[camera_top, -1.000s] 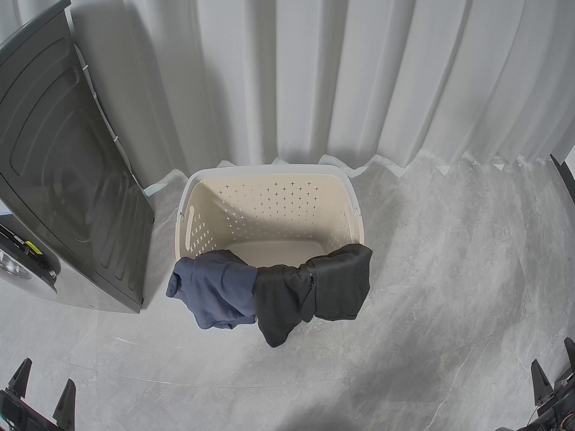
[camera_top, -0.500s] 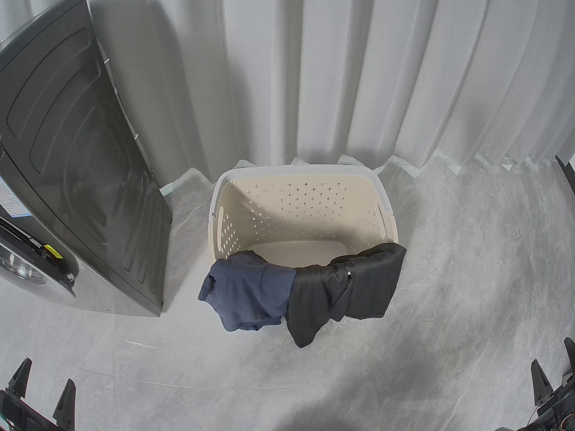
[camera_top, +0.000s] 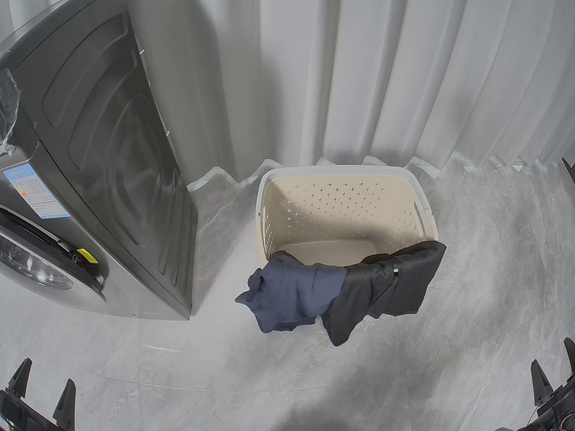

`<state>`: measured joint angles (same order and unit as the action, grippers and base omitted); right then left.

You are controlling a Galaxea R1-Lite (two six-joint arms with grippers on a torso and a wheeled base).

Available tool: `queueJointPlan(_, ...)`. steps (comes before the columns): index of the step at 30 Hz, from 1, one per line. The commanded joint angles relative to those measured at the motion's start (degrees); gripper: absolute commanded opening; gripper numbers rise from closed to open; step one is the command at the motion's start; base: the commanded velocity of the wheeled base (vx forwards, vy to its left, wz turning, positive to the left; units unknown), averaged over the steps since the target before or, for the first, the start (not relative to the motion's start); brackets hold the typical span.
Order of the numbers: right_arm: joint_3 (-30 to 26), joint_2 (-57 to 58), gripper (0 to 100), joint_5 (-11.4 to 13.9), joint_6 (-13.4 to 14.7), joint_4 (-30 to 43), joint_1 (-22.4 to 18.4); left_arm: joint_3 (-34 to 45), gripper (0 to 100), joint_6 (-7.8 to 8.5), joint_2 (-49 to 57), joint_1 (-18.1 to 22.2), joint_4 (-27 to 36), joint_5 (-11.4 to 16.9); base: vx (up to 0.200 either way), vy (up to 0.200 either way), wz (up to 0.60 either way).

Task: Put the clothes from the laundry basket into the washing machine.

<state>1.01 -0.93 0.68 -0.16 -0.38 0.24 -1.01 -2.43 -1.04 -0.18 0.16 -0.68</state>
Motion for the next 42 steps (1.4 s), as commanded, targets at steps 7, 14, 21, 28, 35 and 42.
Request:
queueJointPlan(7,-1.0,0.9,100,0.0,0.0,-0.1,0.0,0.8,100,-0.04,0.8,0.0,0.0,0.0,0.000,0.000,0.00)
queueJointPlan(14,-1.0,0.9,100,0.0,0.0,-0.1,0.0,0.8,100,-0.04,0.8,0.0,0.0,0.0,-0.171,0.000,0.00)
queueJointPlan(21,-1.0,0.9,100,0.0,0.0,-0.1,0.0,0.8,100,-0.04,0.8,0.0,0.0,0.0,-0.086,0.000,0.00)
queueJointPlan(28,-1.0,0.9,100,0.0,0.0,-0.1,0.0,0.8,100,-0.04,0.8,0.0,0.0,0.0,0.000,0.000,0.00)
queueJointPlan(35,-1.0,0.9,100,0.0,0.0,-0.1,0.0,0.8,100,-0.04,0.8,0.0,0.0,0.0,0.000,0.171,0.00)
queueJointPlan(42,-1.0,0.9,100,0.0,0.0,-0.1,0.0,0.8,100,-0.04,0.8,0.0,0.0,0.0,0.000,0.200,0.00)
